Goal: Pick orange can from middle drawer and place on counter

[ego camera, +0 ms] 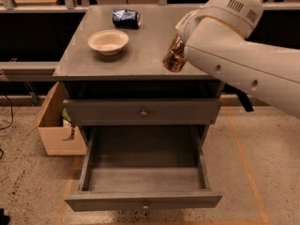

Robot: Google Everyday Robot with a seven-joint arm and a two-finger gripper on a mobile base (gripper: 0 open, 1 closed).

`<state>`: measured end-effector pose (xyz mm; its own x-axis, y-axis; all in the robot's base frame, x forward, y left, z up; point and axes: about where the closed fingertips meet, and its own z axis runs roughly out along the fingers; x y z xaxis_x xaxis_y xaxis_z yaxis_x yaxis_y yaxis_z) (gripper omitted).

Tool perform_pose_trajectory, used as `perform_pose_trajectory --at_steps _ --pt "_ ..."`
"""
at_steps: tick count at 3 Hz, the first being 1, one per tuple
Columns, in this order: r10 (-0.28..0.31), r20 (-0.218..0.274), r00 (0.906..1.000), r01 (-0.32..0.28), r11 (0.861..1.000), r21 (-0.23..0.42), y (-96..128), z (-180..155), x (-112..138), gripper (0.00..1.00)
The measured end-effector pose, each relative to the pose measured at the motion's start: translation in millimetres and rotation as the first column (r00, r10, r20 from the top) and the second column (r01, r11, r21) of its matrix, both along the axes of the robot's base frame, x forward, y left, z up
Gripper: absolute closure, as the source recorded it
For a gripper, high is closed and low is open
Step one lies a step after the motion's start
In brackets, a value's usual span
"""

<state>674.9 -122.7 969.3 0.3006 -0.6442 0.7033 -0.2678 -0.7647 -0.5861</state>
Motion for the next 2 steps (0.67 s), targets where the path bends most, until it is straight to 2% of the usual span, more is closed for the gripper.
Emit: perform_pose_trajectory --at_steps 1,2 --pt "0.053 0.017 0.9984 -0.051 0.994 -0.097 9 -4 23 1.00" --pt "0.113 0.069 0.9912 -0.097 0.975 -0.199 19 -7 49 0.98"
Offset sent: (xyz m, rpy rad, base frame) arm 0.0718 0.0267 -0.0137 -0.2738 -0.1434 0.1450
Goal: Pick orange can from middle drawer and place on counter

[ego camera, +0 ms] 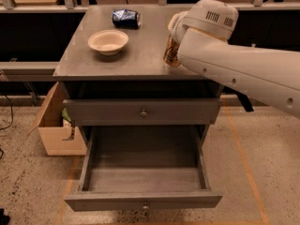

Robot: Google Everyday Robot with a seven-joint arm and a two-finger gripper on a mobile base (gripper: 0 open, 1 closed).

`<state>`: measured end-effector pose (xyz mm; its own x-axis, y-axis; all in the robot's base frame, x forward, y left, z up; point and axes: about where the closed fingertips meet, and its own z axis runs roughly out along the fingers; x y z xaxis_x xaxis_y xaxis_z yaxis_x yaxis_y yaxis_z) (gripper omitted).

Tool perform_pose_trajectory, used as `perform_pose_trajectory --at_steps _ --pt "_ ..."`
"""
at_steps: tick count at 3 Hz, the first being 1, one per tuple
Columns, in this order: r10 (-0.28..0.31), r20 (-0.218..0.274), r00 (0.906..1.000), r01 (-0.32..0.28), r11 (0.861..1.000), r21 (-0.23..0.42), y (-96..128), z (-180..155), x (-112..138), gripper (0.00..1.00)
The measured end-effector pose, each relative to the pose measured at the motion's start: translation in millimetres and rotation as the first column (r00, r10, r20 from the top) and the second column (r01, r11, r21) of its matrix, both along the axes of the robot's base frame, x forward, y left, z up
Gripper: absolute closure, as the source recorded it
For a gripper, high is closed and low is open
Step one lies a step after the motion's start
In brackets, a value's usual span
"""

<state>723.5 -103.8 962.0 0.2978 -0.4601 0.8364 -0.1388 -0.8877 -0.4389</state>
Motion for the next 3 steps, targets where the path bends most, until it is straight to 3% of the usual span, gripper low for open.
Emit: perform_pose_trajectory --at_steps 1,3 --pt "0.030 0.016 0.9994 -0.029 0.998 -0.058 9 -4 11 0.76" --pt "0.038 0.029 0.9988 -0.035 0.994 -0.105 15 -15 22 0.29"
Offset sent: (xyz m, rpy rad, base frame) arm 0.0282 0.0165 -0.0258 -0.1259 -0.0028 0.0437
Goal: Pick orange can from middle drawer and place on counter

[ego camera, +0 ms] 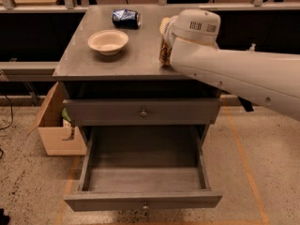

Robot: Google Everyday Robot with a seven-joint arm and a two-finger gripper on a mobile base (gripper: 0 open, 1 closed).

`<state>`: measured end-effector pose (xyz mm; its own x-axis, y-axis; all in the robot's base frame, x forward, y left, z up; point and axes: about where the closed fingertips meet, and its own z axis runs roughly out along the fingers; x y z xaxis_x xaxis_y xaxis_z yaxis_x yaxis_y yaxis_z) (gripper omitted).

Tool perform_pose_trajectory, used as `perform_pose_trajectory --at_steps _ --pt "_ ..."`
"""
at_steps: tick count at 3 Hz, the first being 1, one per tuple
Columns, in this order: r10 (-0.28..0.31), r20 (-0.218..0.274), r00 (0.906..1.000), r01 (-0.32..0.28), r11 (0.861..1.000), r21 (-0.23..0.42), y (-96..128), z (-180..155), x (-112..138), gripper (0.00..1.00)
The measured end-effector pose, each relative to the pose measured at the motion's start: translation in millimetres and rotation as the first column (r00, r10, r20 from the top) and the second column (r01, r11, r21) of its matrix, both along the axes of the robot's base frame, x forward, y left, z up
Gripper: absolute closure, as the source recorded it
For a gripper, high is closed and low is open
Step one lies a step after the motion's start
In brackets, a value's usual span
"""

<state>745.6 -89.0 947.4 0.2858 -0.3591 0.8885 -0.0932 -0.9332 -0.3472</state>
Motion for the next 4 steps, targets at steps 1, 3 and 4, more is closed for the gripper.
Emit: perform_pose_trajectory --at_steps 1,3,4 --pt "-0.003 0.016 0.9999 0.003 1.000 -0.013 1 -1 1 0.05" --pt "-0.026 0.027 0.9993 0.026 0.999 -0.026 -2 -3 1 0.00" --pt "-0.090 0.064 0.9939 0.089 0.996 0.017 -18 12 -4 0.00"
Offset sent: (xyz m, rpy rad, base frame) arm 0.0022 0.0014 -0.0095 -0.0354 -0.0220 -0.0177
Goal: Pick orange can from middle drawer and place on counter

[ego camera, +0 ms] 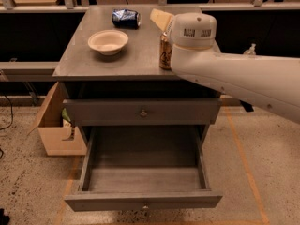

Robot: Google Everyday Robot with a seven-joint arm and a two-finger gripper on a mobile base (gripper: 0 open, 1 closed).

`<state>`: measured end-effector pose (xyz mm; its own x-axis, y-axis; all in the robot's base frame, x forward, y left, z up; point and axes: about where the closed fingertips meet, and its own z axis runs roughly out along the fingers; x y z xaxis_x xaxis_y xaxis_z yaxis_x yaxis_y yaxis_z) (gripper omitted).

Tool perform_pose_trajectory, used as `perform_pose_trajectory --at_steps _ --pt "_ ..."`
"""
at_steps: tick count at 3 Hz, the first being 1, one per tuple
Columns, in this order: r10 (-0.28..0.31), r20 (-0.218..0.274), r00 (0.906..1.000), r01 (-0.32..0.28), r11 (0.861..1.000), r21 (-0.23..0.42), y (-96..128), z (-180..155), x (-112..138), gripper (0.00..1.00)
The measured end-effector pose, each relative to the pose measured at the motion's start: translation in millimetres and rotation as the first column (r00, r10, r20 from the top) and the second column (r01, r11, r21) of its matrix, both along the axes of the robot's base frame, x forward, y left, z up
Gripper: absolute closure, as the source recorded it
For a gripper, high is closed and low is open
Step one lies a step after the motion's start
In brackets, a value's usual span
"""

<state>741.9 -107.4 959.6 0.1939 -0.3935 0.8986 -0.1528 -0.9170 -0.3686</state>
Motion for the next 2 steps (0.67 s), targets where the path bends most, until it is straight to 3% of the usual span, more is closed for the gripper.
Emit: perform_pose_trajectory --at_steps 1,2 --pt "-0.108 0.119 0.9869 0.103 0.993 0.052 -35 42 -12 0.00" --pt "-0.227 0.223 0.9479 0.203 0.971 0.127 -75 86 -17 0.00"
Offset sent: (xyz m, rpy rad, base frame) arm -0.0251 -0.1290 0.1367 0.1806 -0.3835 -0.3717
